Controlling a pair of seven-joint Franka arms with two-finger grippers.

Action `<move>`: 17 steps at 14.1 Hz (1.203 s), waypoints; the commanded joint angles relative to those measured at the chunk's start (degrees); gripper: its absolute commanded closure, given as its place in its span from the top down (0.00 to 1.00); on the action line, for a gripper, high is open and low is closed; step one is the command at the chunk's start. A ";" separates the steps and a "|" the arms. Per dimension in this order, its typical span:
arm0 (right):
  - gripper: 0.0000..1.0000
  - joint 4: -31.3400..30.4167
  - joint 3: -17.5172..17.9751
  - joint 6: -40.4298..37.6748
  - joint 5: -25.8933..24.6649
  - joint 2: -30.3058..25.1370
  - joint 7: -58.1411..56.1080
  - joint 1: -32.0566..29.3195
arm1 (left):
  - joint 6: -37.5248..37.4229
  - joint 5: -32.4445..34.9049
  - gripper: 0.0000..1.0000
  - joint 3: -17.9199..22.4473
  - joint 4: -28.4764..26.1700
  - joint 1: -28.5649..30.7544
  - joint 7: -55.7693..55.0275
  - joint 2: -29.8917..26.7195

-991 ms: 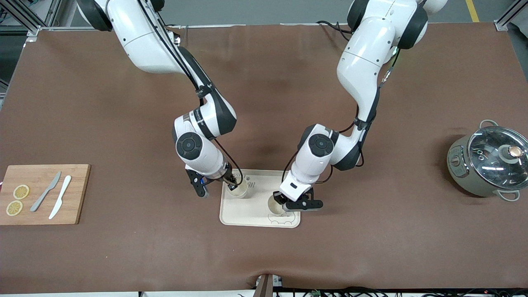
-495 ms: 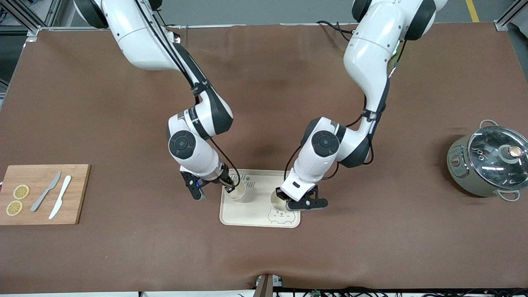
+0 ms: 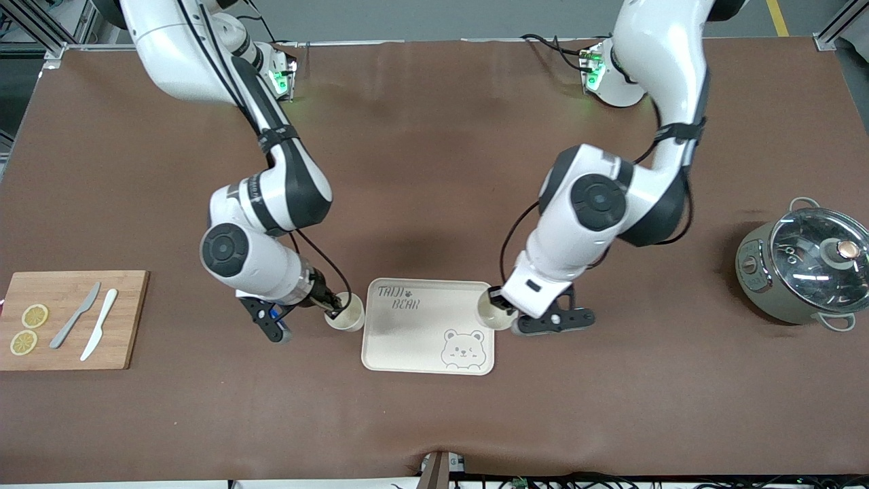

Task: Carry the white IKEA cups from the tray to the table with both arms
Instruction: 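Lift the cups off the tray and carry them apart with both grippers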

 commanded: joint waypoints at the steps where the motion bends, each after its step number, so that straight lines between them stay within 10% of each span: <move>1: 0.00 -3.58 0.66 -1.79 0.06 -2.68 -7.13 -3.18 | -4.52 0.59 0.00 -0.13 -1.99 2.48 4.24 -3.52; 9: 0.00 -10.35 0.40 -1.45 -0.29 -4.35 -30.24 -13.55 | -9.03 0.94 0.00 -0.13 -7.87 11.36 18.14 -8.88; 17: 0.00 -14.93 -0.30 -1.54 -2.21 -5.50 -47.23 -22.69 | 18.46 5.77 0.00 -0.39 -30.01 12.33 18.76 -13.37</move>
